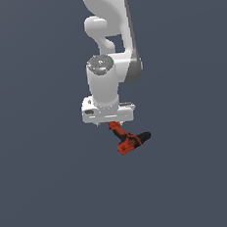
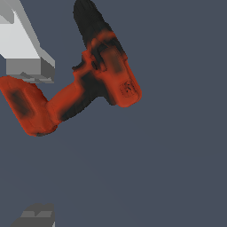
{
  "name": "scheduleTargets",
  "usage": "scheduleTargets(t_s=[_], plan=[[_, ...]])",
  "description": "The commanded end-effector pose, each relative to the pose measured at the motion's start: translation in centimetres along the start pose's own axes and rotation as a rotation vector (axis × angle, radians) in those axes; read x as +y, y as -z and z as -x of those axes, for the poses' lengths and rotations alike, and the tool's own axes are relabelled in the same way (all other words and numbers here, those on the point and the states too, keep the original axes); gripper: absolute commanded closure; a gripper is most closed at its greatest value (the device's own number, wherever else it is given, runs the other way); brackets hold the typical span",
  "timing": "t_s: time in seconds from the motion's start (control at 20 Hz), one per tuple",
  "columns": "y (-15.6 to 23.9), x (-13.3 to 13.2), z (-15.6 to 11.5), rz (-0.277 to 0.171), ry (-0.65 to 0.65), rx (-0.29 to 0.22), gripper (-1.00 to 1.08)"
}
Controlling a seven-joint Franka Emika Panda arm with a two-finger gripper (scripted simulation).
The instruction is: Pick up the object and move it to a goal position.
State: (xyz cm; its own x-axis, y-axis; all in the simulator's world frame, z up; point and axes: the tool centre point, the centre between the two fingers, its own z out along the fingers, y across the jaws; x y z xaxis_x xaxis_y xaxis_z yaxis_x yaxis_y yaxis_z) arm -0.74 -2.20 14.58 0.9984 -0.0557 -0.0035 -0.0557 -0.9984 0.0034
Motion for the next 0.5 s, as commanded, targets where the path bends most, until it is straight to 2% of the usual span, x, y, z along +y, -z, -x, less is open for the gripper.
scheduleTargets(t_s=[0.0, 0.45], plan=[[0.0, 0.0, 0.0, 0.0, 0.0, 0.0, -1.0], [-0.46, -0.67, 0.22, -0.016, 0.002, -0.005, -1.0]])
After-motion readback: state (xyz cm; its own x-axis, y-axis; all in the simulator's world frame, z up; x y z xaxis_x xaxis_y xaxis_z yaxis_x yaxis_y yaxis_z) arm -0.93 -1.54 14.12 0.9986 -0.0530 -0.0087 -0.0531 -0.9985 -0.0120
